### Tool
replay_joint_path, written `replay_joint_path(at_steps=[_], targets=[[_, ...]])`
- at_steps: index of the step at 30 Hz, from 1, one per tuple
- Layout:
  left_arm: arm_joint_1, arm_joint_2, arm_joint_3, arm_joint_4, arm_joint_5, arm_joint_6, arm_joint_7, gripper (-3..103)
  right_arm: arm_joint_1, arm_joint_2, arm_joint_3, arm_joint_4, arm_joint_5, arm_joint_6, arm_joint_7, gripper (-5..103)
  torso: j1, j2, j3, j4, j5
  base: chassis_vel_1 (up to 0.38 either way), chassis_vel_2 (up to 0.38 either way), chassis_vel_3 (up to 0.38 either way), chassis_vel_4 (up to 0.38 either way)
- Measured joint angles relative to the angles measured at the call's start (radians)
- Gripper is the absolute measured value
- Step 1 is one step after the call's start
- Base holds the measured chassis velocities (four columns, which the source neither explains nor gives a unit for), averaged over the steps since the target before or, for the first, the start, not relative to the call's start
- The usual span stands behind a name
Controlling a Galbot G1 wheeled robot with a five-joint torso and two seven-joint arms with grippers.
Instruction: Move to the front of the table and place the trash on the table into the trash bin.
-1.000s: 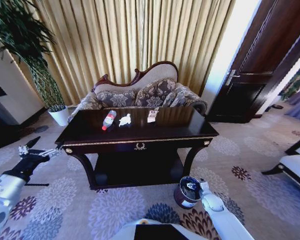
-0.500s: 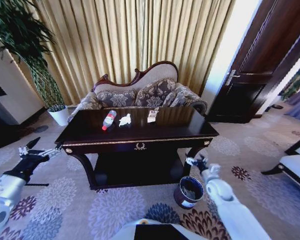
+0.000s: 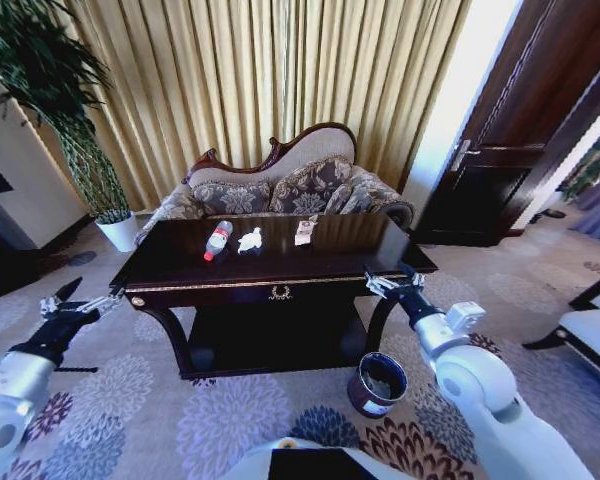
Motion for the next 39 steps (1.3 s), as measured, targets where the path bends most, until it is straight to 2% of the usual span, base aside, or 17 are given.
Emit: replay_joint_path(at_steps=[6, 18, 39], targets=[[0.007, -0.004, -0.004, -0.001, 0.012, -0.009, 0.012, 100, 0.001, -0.011, 0.001, 0.025, 0.004, -0.047, 0.000, 100, 0.000, 0.000, 0.000, -0.0001, 0.0001, 0.000, 0.000, 0.000, 0.000], [0.012, -0.004, -0.003, 0.006, 0.020, -0.019, 0.022, 100, 0.002, -0.005, -0.007, 0.013, 0.004, -0.051, -0.003, 100, 0.000, 0.000, 0.000, 0.0000, 0.0002, -0.009, 0.008, 0.006, -0.007], [0.021, -0.008, 0.001, -0.005, 0.031, -0.034, 0.034, 100, 0.007, 0.001, -0.023, -0.008, -0.005, -0.049, -0.007, 100, 0.000, 0.000, 0.000, -0.0001, 0.0001, -0.106, 0.098, 0.095, -0.097]])
